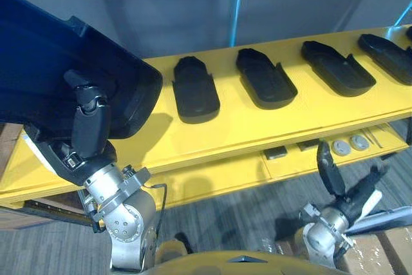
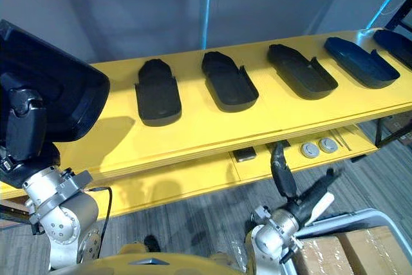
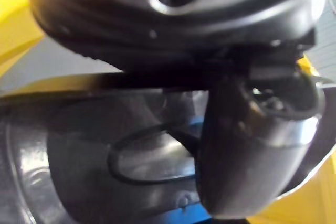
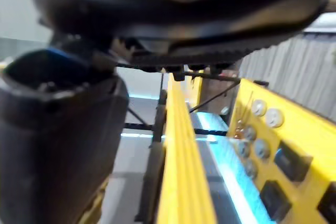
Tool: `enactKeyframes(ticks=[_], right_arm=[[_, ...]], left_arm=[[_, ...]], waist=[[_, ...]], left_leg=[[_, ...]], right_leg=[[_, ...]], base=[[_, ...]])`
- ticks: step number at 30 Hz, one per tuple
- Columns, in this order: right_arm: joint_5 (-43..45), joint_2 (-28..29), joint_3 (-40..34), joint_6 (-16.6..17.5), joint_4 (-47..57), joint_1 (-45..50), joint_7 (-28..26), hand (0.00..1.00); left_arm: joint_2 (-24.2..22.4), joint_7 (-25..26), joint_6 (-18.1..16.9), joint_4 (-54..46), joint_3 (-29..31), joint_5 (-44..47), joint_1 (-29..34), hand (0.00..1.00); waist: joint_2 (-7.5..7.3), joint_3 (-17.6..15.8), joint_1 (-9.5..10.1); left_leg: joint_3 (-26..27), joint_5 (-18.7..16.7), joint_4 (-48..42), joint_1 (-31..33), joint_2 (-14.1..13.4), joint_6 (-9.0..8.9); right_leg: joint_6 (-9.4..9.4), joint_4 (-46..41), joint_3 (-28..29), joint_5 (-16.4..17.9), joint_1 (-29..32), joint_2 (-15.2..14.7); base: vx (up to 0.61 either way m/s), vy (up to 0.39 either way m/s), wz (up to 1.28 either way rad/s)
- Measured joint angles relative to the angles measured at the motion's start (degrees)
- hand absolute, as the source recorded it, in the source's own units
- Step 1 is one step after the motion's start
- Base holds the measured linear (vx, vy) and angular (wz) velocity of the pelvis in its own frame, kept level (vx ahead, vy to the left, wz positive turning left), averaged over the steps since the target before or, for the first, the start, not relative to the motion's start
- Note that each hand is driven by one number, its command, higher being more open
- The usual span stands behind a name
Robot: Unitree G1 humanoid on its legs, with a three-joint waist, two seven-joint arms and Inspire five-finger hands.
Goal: Walk over and take three plastic housings, then place them on the shelf
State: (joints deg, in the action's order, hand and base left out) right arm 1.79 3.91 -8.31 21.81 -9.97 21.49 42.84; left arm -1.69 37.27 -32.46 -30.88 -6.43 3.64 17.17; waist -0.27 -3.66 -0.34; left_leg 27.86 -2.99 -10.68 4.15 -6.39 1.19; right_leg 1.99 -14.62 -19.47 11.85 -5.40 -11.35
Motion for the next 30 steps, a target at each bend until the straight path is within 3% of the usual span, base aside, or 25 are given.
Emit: enactKeyframes(ticks=[3, 6, 9, 14, 16, 20, 25, 30], right_arm=[[7.0, 0.0, -1.3, -0.9, -9.3, -0.6, -3.6, 1.00], [13.5, 0.0, -2.2, -4.9, -17.2, -2.1, -10.9, 1.00], [15.6, -0.1, -2.2, -7.7, -24.4, -3.1, -19.6, 1.00], [19.9, -1.7, -4.8, -15.1, -36.2, -8.7, -33.1, 1.00], [19.9, -2.1, -6.7, -15.3, -40.3, -10.3, -36.1, 1.00], [18.9, -3.7, -8.5, -15.0, -44.5, -11.6, -41.1, 1.00], [19.0, -5.2, -12.1, -16.6, -45.7, -12.3, -41.9, 1.00], [18.8, -5.2, -14.8, -17.1, -46.2, -12.3, -42.5, 1.00]], left_arm=[[-0.2, -1.5, -0.3, 2.1, 0.5, 0.7, -0.8, 0.00], [0.0, -6.0, -0.3, 2.6, 1.2, 0.9, -0.9, 0.00], [0.8, -10.4, -0.3, 2.6, 1.3, 0.5, -0.9, 0.00], [2.1, -18.3, -0.2, 2.6, 3.3, 1.2, -1.2, 0.00], [2.8, -20.9, 0.3, 2.6, 4.1, 1.1, -1.4, 0.00], [5.4, -24.7, 2.2, 2.6, 7.9, 1.4, -2.1, 0.00], [7.1, -32.4, 3.5, 2.6, 9.1, 5.3, -3.8, 0.00], [8.8, -38.2, 5.0, 2.6, 9.3, 5.3, -3.9, 0.00]], waist=[[0.38, 0.7, 0.27], [1.03, 1.2, 1.26], [0.92, 1.3, 1.60], [1.14, 1.7, 1.82], [0.93, 1.4, 1.84], [1.05, 0.6, 2.45], [2.58, -0.4, 2.64], [2.37, -0.7, 2.37]], left_leg=[[-1.4, 1.9, 3.2, -0.8, 2.3, 0.39], [-2.5, 4.4, 6.5, -1.6, 3.2, 0.27], [-3.2, 6.2, 9.7, -3.4, 3.8, -0.25], [-4.9, 10.3, 15.1, -3.8, 4.3, 0.23], [-6.1, 11.6, 15.5, -3.1, 4.2, 0.17], [-6.7, 12.0, 14.7, -2.5, 3.5, 0.11], [-7.3, 12.3, 15.0, -2.3, 3.7, 0.51], [-6.3, 12.6, 15.1, -2.8, 3.6, 0.43]], right_leg=[[1.38, 2.8, -0.2, -0.3, -1.9, -0.4], [2.85, 3.9, -1.0, -1.3, -2.8, -0.5], [2.87, 4.0, -1.8, -1.3, -3.8, -0.3], [3.16, 5.8, -2.9, -1.5, -3.2, 1.0], [3.11, 5.7, -3.9, -1.5, -2.9, 1.4], [3.02, 5.3, -3.9, -1.5, -2.7, 2.0], [2.95, 4.7, -3.5, -1.4, -2.1, 2.3], [3.05, 4.7, -2.1, -1.6, -2.0, 2.2]], base=[[0.00, 0.037, 0.34], [-0.02, 0.005, 0.20], [-0.06, -0.005, 0.10], [-0.08, 0.000, 0.17], [-0.06, 0.010, 0.30], [-0.04, 0.003, 0.07], [-0.02, 0.018, 0.04], [0.03, 0.021, -0.10]])
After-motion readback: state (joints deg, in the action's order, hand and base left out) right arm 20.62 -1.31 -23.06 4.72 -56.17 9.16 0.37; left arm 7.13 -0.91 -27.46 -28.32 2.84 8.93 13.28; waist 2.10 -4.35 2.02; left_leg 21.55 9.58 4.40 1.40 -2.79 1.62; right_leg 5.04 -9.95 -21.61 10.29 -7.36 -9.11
